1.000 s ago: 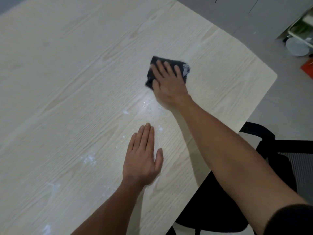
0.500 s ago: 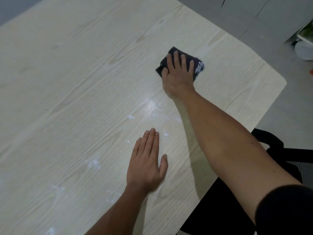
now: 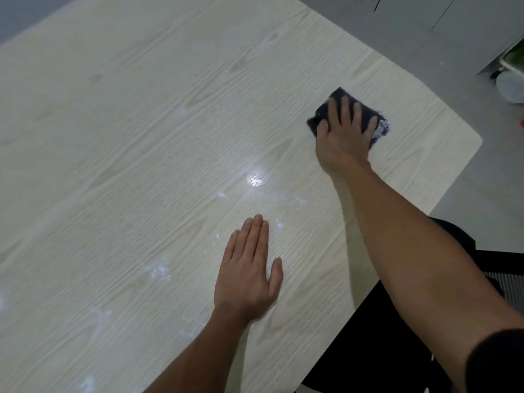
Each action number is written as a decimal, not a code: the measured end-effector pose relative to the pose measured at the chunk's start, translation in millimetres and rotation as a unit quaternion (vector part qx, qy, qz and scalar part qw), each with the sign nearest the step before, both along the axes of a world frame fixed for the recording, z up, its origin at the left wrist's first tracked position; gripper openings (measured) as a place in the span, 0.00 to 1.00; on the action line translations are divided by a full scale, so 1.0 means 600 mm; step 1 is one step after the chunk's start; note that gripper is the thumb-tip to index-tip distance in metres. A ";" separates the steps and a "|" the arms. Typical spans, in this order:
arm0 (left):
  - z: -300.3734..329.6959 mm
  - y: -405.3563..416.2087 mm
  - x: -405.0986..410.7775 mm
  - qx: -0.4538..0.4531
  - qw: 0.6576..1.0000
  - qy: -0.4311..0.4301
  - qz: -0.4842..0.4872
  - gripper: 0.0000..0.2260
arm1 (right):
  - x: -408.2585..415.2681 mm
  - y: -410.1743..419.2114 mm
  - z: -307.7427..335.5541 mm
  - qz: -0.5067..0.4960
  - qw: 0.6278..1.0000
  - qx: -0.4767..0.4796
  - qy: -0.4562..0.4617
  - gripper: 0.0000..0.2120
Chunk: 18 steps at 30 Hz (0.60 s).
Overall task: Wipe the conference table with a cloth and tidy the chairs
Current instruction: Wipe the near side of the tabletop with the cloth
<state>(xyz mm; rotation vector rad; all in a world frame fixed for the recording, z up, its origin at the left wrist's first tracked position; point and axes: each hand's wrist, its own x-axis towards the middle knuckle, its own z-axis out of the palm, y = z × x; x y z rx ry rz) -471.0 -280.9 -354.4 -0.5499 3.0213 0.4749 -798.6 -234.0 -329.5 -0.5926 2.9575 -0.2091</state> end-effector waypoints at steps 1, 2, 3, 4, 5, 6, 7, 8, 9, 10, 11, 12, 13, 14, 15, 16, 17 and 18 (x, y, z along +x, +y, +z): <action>-0.001 -0.001 -0.001 -0.001 1.000 0.001 0.000 0.33 | 0.003 -0.025 0.001 -0.045 0.999 -0.007 -0.010 0.30; -0.001 -0.001 0.000 -0.001 1.000 0.000 0.000 0.33 | 0.016 -0.051 0.001 -0.065 0.998 -0.012 -0.017 0.30; -0.001 -0.001 0.000 -0.002 1.000 -0.002 -0.002 0.32 | 0.036 -0.076 0.001 -0.059 0.998 -0.014 -0.017 0.31; 0.000 0.000 0.001 -0.003 1.000 -0.004 -0.002 0.32 | 0.063 -0.099 0.000 -0.026 1.000 -0.012 -0.007 0.31; 0.001 0.000 0.002 -0.004 1.000 -0.006 -0.002 0.32 | 0.094 -0.118 -0.002 0.029 1.000 -0.007 0.001 0.31; 0.001 0.000 0.002 -0.005 1.000 -0.008 -0.001 0.32 | 0.126 -0.130 -0.002 0.101 0.995 -0.001 0.001 0.32; 0.002 0.000 0.002 -0.005 1.000 -0.010 0.000 0.32 | 0.154 -0.131 -0.005 0.184 0.983 0.005 -0.008 0.32; 0.002 0.000 0.002 -0.004 1.000 -0.009 0.000 0.32 | 0.173 -0.122 -0.008 0.265 0.964 0.012 -0.020 0.31; 0.002 -0.001 0.002 -0.004 1.000 -0.009 0.000 0.32 | 0.177 -0.105 -0.013 0.335 0.942 0.014 -0.027 0.31; 0.001 -0.001 0.003 -0.004 1.000 -0.012 -0.002 0.32 | 0.166 -0.082 -0.015 0.382 0.923 0.012 -0.032 0.30; 0.001 -0.001 0.003 -0.004 1.000 -0.013 -0.003 0.32 | 0.146 -0.057 -0.017 0.396 0.918 0.008 -0.028 0.28; 0.000 -0.002 0.003 -0.004 1.000 -0.011 -0.003 0.32 | 0.124 -0.033 -0.018 0.370 0.929 0.003 -0.022 0.28; 0.000 -0.002 0.003 -0.002 1.000 -0.007 -0.003 0.32 | 0.100 -0.006 -0.020 0.312 0.950 -0.001 -0.010 0.28; 0.000 -0.002 0.002 0.001 1.000 -0.001 -0.004 0.32 | 0.078 0.023 -0.018 0.234 0.972 -0.002 0.000 0.29; -0.002 -0.002 0.003 0.004 1.000 0.004 -0.004 0.32 | 0.065 0.051 -0.016 0.152 0.988 -0.003 0.009 0.29; -0.003 -0.002 0.003 0.006 1.000 0.007 -0.003 0.32 | 0.062 0.074 -0.013 0.075 0.997 -0.006 0.012 0.29; -0.003 -0.002 0.003 0.008 1.000 0.008 -0.002 0.32 | 0.070 0.087 -0.011 0.001 1.000 -0.012 0.005 0.29; -0.003 -0.002 0.003 0.009 1.000 0.009 -0.001 0.32 | 0.089 0.090 -0.011 -0.067 0.998 -0.017 -0.009 0.30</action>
